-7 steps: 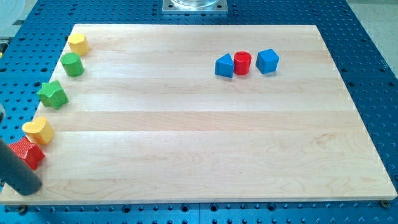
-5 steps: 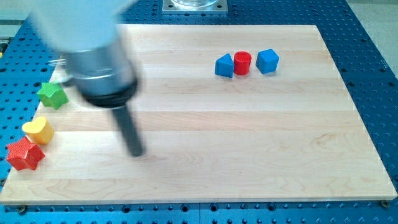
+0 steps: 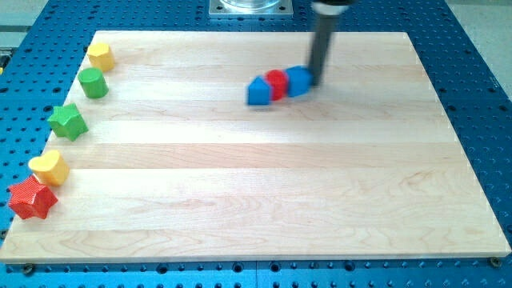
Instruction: Push the blue cube to the right of the yellow hexagon
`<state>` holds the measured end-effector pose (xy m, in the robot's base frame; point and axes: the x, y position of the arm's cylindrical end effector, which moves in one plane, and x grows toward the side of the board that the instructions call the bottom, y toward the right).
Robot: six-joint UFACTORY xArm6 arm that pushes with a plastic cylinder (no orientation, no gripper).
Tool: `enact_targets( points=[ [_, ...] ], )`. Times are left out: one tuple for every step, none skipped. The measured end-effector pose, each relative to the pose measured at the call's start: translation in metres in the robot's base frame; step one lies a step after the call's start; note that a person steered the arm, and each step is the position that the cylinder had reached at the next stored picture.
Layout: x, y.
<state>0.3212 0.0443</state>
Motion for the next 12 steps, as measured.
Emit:
enact_targets(
  points=[
    [0.003,-0.051],
    [0.026,-0.032],
    [0.035,-0.098],
    [0.014,-0.144],
    [0.016,-0.152],
    [0.016,-0.094],
    [0.001,-0.102],
    [-0.014,-0.098],
    [-0.027,-0.147],
    [-0.031,-0.154],
    [-0.041,-0.171],
    [-0.041,-0.162]
  ],
)
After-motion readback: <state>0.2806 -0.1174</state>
